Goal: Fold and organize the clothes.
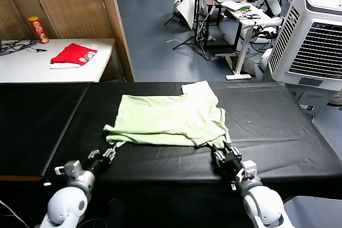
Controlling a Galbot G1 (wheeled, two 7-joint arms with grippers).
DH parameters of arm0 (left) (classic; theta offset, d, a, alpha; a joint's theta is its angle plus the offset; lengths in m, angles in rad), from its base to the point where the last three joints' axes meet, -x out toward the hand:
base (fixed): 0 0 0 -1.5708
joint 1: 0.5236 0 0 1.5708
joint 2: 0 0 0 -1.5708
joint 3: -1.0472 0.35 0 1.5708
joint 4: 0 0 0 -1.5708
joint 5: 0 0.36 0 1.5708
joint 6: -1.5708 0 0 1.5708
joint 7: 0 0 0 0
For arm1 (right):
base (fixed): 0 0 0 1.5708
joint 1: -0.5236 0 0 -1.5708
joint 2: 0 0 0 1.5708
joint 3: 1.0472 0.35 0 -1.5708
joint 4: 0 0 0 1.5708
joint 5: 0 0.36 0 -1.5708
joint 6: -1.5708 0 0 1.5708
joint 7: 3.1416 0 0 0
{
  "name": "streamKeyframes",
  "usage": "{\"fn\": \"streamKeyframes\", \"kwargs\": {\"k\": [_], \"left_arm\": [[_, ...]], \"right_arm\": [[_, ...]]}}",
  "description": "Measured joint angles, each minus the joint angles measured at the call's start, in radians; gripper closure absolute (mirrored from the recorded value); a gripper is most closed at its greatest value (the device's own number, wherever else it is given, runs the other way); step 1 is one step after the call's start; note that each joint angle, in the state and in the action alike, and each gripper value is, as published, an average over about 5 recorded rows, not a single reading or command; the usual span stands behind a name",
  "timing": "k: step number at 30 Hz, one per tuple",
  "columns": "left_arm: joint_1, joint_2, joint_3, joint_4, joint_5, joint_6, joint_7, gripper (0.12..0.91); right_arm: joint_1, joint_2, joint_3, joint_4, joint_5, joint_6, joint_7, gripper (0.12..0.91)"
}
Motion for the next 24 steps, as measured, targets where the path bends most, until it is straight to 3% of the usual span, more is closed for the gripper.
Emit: {"fn": "streamKeyframes", "kwargs": {"k": [4,6,8,12,14,16,24], "left_arm": [[-0.013,-0.001,0.009,0.012,0.001,0.004,0.004,0.553],[-0.019,-0.002,0.013,0.017,0.009,0.006,0.004,0.564],[-0.022,-0.002,0.016,0.022,0.02,0.006,0.003,0.616],[-0.025,-0.001,0.019,0.026,0.04,0.005,0.0,0.81],[-0.025,0.002,0.02,0.026,0.058,0.002,0.0,0.88],[-0.024,0.008,0.021,0.025,0.088,-0.004,-0.001,0.903],[0.005,0.058,0.022,-0.008,0.257,-0.044,0.0,0.903]], "right_arm": [[0.001,0.006,0.0,-0.004,0.0,-0.001,0.002,0.576],[0.001,0.008,0.0,-0.004,0.0,-0.001,0.004,0.63],[0.0,0.01,0.0,-0.003,0.0,-0.003,0.007,0.727],[-0.004,0.011,0.0,0.003,-0.001,-0.01,0.015,0.875],[-0.008,0.009,0.0,0.011,0.0,-0.021,0.023,0.895],[-0.013,0.005,0.002,0.022,0.003,-0.038,0.033,0.9],[-0.03,-0.051,0.027,0.094,0.072,-0.137,0.062,0.901]]}}
